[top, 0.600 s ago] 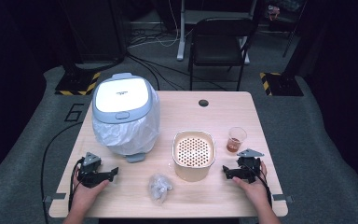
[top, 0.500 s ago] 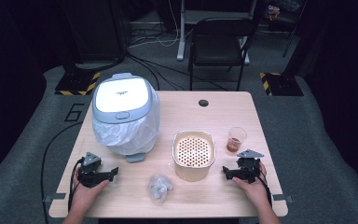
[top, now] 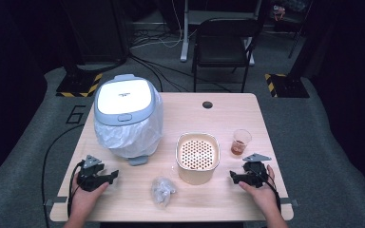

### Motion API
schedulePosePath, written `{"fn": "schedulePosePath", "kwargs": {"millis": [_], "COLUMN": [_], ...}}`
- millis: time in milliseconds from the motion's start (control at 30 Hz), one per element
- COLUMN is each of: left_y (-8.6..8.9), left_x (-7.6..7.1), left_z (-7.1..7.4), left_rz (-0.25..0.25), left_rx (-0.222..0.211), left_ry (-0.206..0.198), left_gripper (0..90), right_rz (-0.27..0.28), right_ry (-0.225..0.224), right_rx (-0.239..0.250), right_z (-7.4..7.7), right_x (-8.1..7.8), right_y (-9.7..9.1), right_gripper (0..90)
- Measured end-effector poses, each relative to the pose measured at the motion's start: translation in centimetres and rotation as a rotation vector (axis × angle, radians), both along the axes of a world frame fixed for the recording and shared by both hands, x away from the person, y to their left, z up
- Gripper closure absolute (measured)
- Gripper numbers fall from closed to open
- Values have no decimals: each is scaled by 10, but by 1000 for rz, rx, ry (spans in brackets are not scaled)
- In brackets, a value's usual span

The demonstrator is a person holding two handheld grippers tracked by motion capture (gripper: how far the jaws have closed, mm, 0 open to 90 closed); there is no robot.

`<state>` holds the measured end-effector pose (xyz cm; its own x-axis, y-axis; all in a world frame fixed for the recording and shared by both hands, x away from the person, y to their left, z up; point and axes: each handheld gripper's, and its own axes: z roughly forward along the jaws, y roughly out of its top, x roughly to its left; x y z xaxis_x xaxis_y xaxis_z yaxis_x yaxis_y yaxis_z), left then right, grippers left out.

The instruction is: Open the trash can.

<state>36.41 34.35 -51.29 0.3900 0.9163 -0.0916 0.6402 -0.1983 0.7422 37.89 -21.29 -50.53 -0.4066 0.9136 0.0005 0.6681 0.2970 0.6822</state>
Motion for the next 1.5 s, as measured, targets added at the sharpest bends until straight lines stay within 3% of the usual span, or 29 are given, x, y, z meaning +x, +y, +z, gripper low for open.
{"fn": "schedulePosePath", "kwargs": {"millis": [100,200,233,267,300,367,500,633,733,767,800,900,1000,1200,1333,1500], "left_y": [2,7,9,9,12,14,15,18,21,22,22,21,14,6,9,19], "left_x": [-2,-4,-4,-4,-5,-5,-4,-2,2,4,6,9,2,-9,-6,-1], "left_z": [10,25,32,32,41,47,67,91,106,110,113,119,124,127,132,141], "left_rz": [18,42,56,56,70,72,71,66,59,66,69,65,-11,-85,-72,-47], "left_rx": [-14,-25,-26,-26,-50,-49,-46,-42,-34,-42,-47,-59,-58,-72,-85,-72], "left_ry": [-9,-8,-10,-10,-17,-20,-54,-92,-109,-118,-113,-111,-111,-123,-133,-130], "left_gripper": [310,313,318,318,317,312,306,361,426,432,438,436,405,359,357,482], "right_rz": [4,4,2,2,9,12,78,148,209,222,253,287,333,364,374,374], "right_ry": [-34,-53,-83,-83,-121,-133,-189,-255,-262,-261,-264,-261,-268,-242,-237,-209], "right_rx": [1,37,53,53,51,57,72,86,104,102,87,68,40,38,54,80], "right_z": [13,34,49,49,64,72,103,130,143,145,146,146,146,146,152,156], "right_x": [-6,-13,-16,-16,-17,-18,-18,-13,1,4,14,23,31,36,43,57], "right_y": [-4,-8,-7,-7,-4,-1,15,37,60,66,85,101,128,146,157,172], "right_gripper": [233,283,311,311,339,353,405,414,415,415,415,419,420,406,415,449]}}
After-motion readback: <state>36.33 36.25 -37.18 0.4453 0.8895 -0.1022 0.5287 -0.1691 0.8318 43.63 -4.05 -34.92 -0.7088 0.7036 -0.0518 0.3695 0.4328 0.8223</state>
